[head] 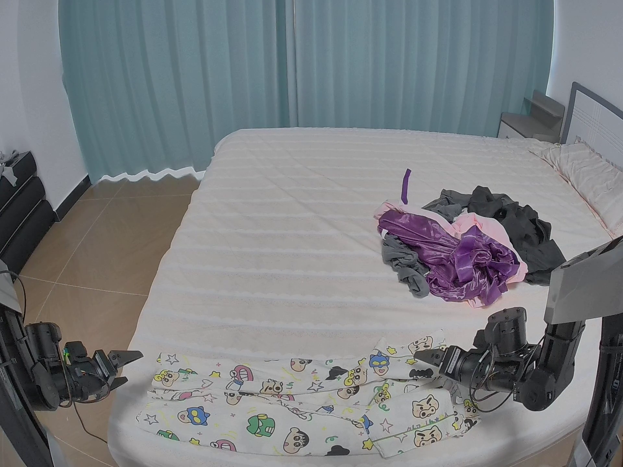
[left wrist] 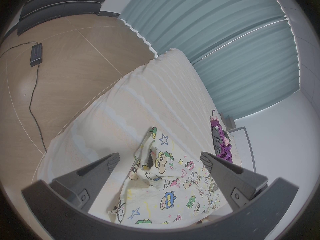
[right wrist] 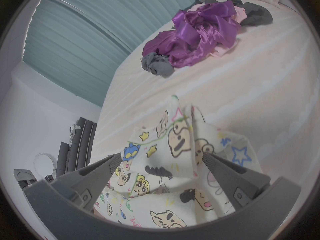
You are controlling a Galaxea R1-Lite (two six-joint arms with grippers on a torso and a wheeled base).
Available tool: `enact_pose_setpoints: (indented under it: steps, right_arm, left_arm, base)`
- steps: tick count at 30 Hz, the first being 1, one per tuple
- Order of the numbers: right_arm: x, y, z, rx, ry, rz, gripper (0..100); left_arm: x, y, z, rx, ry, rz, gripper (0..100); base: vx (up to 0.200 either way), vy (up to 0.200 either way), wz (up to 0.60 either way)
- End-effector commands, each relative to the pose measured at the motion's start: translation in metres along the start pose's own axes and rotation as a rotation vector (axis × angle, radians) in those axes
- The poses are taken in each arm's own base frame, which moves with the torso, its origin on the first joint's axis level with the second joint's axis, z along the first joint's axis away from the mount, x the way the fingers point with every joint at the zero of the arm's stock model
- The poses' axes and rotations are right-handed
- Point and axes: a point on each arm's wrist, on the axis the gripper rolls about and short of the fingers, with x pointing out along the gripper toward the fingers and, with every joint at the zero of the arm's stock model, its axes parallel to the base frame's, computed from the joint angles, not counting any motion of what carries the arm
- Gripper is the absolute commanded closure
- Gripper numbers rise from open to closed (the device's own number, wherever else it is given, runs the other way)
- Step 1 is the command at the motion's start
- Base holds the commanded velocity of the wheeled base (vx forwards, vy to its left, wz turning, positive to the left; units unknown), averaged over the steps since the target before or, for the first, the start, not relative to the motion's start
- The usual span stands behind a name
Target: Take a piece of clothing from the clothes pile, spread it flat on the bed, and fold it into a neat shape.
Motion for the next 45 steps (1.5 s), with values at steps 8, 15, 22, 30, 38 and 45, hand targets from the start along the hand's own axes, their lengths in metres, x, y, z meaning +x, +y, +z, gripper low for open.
enact_pose_setpoints:
  steps: [8, 15, 22, 30, 38, 45]
  right_arm:
    - [0.022, 0.006, -0.018, 0.049, 0.007, -0.043, 0]
    - [0.027, 0.011, -0.011, 0.062, -0.064, -0.057, 0]
    - [0.023, 0.010, -0.012, 0.082, -0.063, -0.063, 100]
    - [0.010, 0.003, -0.019, 0.084, -0.034, -0.097, 100]
    - [-0.010, -0.004, -0.021, 0.090, -0.025, -0.129, 100]
    - [-0.014, -0.010, -0.028, 0.090, 0.004, -0.161, 100]
  left_arm:
    - [0.000, 0.000, 0.000, -0.002, 0.000, 0.001, 0]
    - [0.000, 0.000, 0.000, -0.002, 0.000, 0.001, 0]
    - [0.000, 0.000, 0.000, -0.003, 0.000, 0.001, 0]
    - [0.000, 0.000, 0.000, -0.003, 0.000, 0.001, 0]
    - [0.000, 0.000, -0.001, -0.004, 0.002, 0.002, 0]
    - [0.000, 0.000, -0.001, -0.003, 0.001, 0.002, 0]
  base:
    - [0.000, 0.000, 0.00]
    - [0.000, 0.000, 0.00]
    - [0.000, 0.000, 0.00]
    - [0.000, 0.000, 0.00]
    - [0.000, 0.000, 0.00]
    - [0.000, 0.000, 0.00]
